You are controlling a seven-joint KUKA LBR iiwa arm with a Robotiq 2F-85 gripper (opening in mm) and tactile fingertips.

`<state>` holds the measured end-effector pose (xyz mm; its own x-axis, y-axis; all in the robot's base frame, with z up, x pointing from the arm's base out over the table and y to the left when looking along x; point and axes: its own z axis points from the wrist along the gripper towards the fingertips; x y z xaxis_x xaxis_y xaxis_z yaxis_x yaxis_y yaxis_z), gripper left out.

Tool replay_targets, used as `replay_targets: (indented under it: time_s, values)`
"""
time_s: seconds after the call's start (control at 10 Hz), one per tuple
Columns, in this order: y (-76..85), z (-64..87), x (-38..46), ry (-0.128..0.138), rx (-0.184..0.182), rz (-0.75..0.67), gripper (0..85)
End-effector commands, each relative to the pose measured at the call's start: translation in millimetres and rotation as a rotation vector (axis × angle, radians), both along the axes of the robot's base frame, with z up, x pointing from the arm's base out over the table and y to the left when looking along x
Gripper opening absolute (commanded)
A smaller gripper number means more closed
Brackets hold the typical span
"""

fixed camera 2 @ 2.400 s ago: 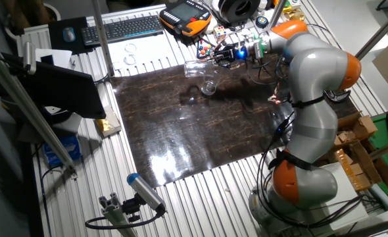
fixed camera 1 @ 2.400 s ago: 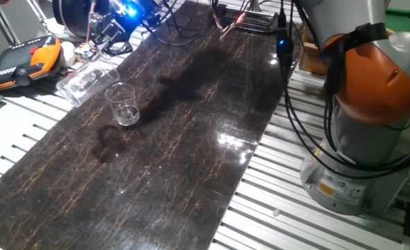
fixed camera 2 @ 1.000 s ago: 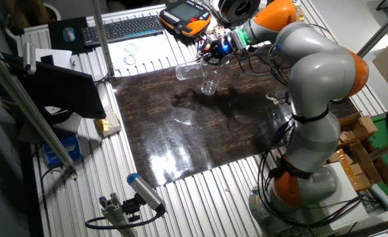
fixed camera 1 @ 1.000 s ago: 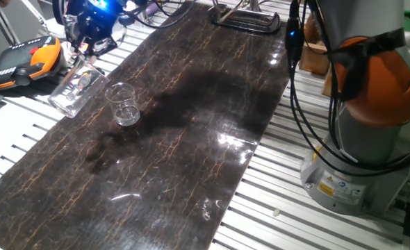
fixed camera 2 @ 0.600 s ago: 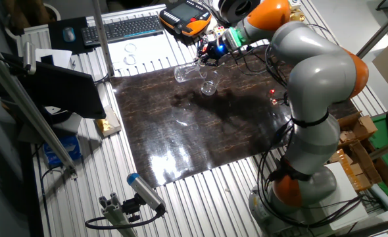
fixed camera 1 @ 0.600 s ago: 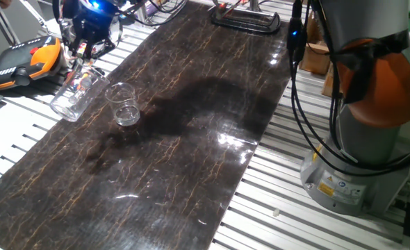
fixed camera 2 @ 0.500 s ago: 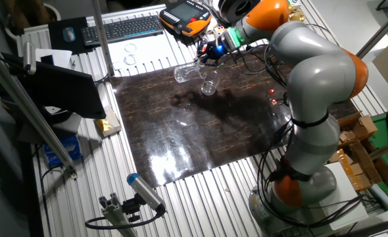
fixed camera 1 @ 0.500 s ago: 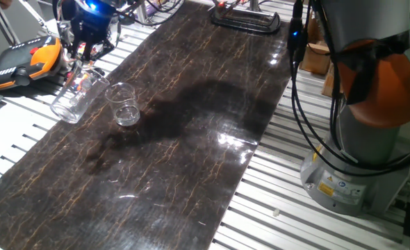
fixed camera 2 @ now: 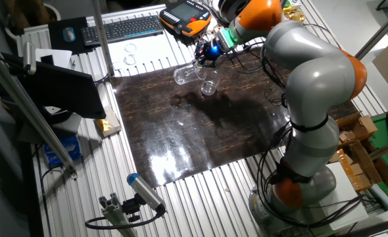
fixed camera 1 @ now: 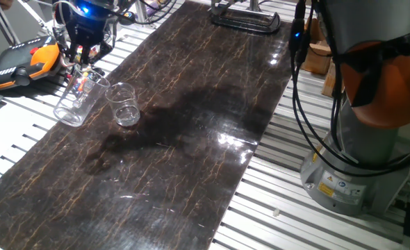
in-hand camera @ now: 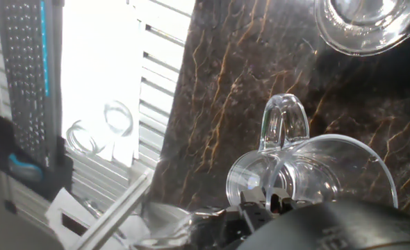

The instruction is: Pour the water from one cup into another empty cup

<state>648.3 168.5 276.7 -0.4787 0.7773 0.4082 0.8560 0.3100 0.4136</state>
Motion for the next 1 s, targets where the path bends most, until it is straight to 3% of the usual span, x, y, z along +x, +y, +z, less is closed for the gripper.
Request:
replay_targets:
  time_s: [0.0, 0.2, 0.5, 0.8, 0.9]
  values:
    - [0.2, 0.4, -0.5, -0.013, -0.014, 0.027, 0.7]
    - [-0.8, 1.5, -0.5, -0.036, -0.049, 0.072, 0.7]
    - [-14.0, 10.7, 1.2, -0.041, -0.097, 0.132, 0.7]
    - [-34.8, 20.6, 4.0, -0.053, -0.219, 0.235, 0.7]
    - [-42.0, 22.6, 4.9, -0.058, -0.242, 0.255, 0.7]
